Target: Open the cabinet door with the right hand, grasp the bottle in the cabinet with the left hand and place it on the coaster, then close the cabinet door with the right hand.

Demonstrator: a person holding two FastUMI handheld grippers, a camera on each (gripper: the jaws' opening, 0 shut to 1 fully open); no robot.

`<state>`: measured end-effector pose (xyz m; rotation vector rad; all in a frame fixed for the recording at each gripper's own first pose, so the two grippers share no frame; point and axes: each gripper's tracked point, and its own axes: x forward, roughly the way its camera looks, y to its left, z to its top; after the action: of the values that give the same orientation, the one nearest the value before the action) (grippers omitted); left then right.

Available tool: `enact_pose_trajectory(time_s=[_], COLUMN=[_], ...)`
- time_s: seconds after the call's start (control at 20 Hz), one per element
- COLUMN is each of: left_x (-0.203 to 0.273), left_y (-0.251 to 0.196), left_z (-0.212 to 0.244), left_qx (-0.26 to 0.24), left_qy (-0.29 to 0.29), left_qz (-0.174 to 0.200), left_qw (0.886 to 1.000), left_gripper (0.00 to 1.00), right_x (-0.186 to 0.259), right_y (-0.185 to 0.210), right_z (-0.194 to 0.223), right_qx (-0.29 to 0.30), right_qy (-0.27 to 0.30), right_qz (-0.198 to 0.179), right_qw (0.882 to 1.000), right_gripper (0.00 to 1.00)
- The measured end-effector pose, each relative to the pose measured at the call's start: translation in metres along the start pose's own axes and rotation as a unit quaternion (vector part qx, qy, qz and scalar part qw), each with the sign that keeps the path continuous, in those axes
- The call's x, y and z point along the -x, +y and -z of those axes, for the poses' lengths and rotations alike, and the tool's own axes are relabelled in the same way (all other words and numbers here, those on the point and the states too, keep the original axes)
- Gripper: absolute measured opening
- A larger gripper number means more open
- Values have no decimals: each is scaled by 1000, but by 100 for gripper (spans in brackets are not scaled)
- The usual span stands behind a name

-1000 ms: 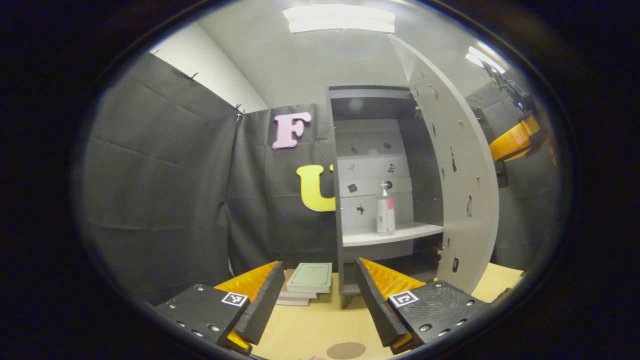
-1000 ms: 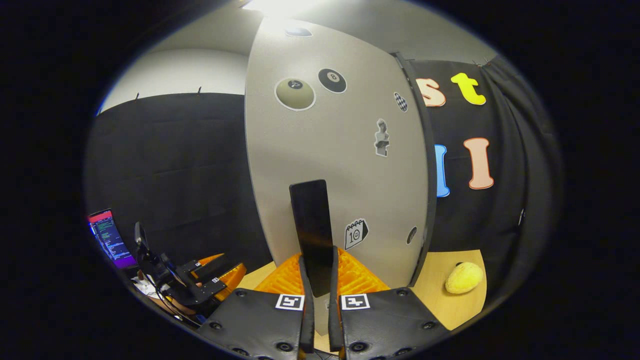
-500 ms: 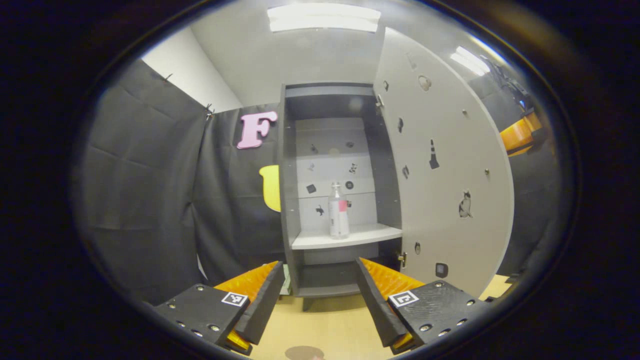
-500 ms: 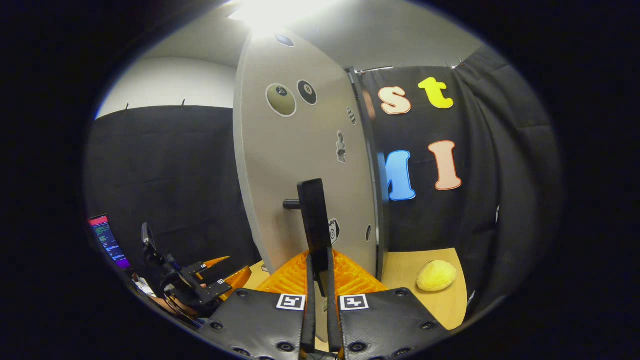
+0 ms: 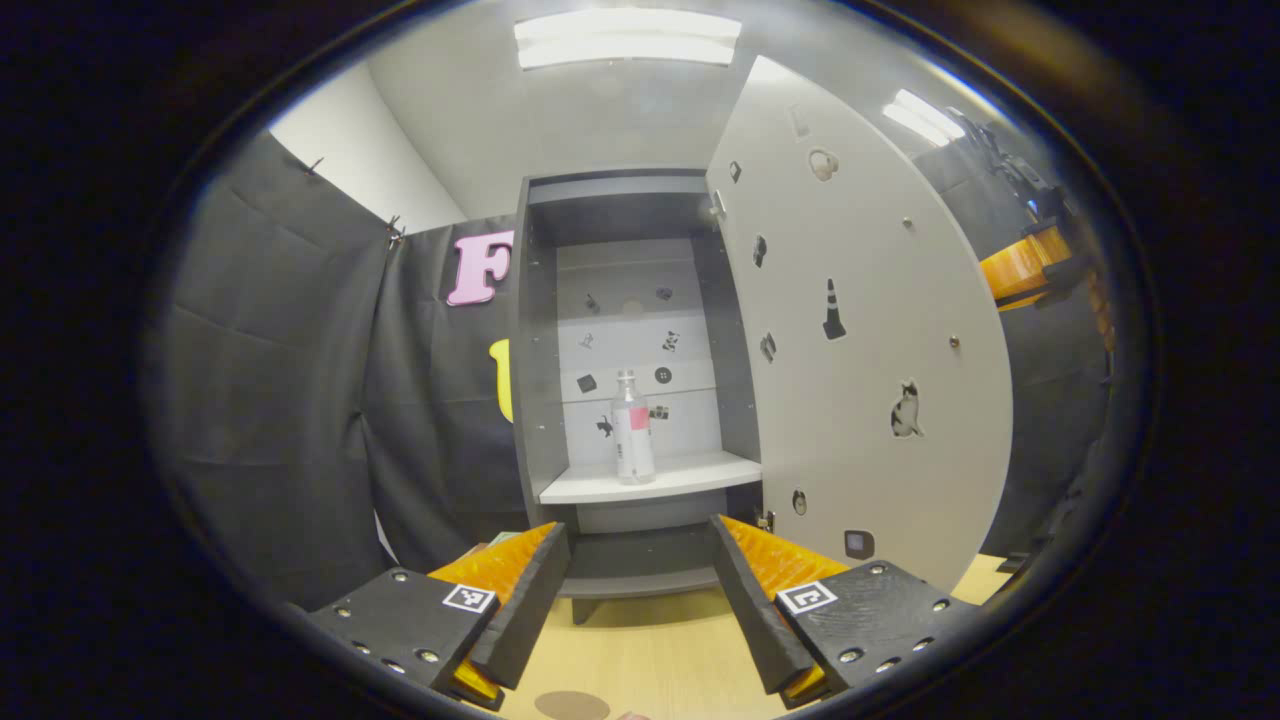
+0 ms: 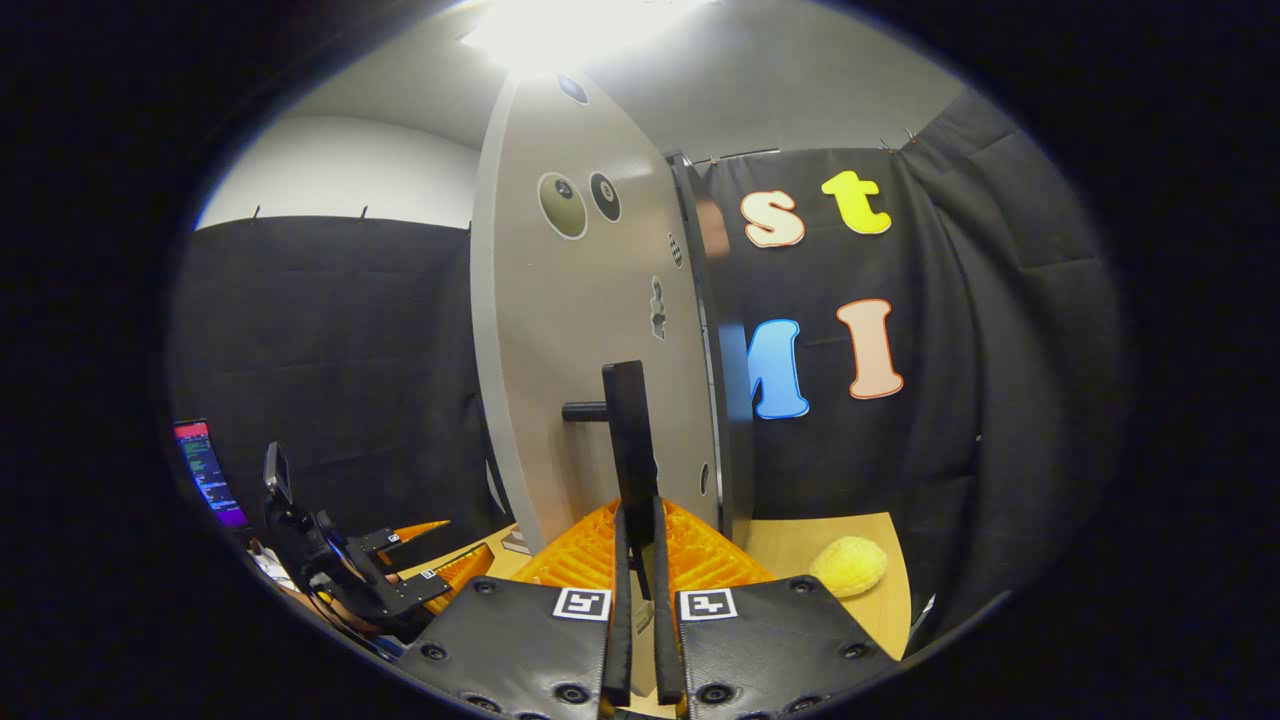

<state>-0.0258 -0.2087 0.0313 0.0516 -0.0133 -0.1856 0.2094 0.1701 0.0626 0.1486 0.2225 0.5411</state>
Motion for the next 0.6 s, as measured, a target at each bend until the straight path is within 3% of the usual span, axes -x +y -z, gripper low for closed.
enact_pose_trajectory(time_s=[0.15,0.2,0.3,0.4,0.5,0.6], left_x=[-2,-4,-11,-18,-29,-42], left_y=[-3,-6,-9,-13,-17,-21], left_z=[-3,-5,-7,-14,-21,-30], left_qx=[-2,-1,0,-1,-7,-8], left_qy=[0,1,2,-1,1,4], left_qz=[-10,-13,-17,-18,-11,4], left_qw=[1000,1000,1000,1000,1000,1000], left_gripper=[88,89,87,87,87,84], right_x=[7,11,27,40,43,44], right_y=[6,1,-24,-45,-66,-80], right_z=[-13,-18,-20,-15,-4,6], right_qx=[-8,-8,1,5,7,13], right_qy=[-29,-39,-51,-53,-48,-41], right_qz=[-20,-19,6,39,68,96], right_qw=[999,999,999,998,996,994], right_gripper=[13,7,19,12,18,70])
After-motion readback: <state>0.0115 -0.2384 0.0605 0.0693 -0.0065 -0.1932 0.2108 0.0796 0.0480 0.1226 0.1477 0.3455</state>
